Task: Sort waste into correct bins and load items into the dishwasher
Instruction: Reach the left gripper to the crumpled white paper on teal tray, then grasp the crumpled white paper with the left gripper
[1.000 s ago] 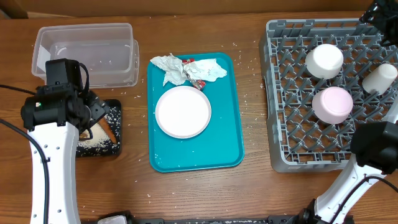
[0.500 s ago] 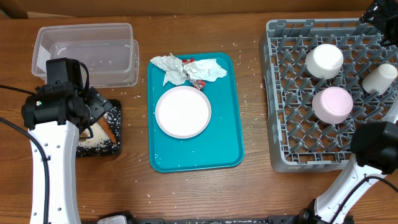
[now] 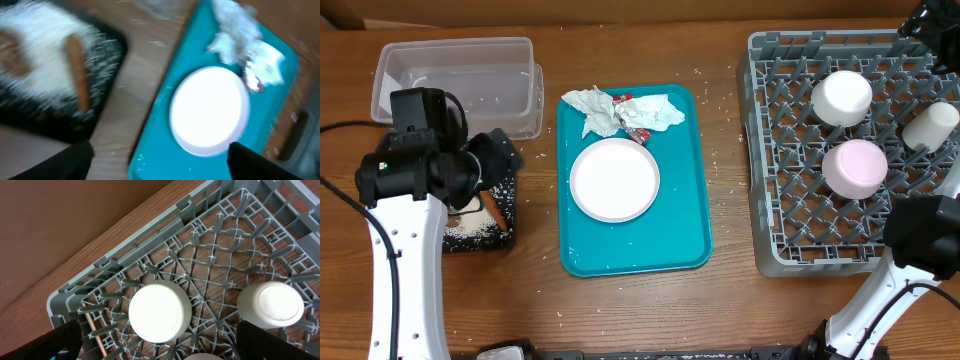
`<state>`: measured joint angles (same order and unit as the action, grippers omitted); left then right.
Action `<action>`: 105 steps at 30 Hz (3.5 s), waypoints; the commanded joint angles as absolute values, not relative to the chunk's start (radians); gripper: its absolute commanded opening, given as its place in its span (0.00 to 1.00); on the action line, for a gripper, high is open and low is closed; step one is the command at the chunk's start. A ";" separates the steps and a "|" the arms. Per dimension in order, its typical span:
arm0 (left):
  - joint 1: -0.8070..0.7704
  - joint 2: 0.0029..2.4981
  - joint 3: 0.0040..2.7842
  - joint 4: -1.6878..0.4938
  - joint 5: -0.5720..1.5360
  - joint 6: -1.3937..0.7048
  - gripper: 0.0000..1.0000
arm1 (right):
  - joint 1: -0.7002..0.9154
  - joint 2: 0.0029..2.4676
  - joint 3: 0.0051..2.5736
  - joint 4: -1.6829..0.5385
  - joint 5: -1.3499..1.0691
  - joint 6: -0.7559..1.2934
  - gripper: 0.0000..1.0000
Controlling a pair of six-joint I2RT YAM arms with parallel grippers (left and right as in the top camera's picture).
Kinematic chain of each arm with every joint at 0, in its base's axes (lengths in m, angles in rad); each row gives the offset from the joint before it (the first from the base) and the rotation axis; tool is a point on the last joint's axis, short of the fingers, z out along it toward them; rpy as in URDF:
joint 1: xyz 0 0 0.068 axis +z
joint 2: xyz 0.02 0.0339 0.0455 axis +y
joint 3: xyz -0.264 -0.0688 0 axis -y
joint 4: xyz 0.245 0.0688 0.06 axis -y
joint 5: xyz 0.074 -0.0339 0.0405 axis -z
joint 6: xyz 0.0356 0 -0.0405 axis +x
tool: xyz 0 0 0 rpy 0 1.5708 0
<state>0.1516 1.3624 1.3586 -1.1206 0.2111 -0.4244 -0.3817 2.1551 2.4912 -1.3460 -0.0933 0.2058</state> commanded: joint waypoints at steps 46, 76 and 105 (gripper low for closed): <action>-0.430 2.331 1.983 -0.840 -0.064 -0.561 0.91 | -0.382 2.136 2.508 -1.340 -0.090 0.207 1.00; -0.439 2.342 2.012 -0.837 -0.199 -0.598 0.73 | -0.382 2.136 2.508 -1.340 -0.090 0.207 1.00; -0.432 2.370 2.010 -0.813 -0.294 -0.580 0.53 | -0.382 2.136 2.508 -1.340 -0.090 0.207 1.00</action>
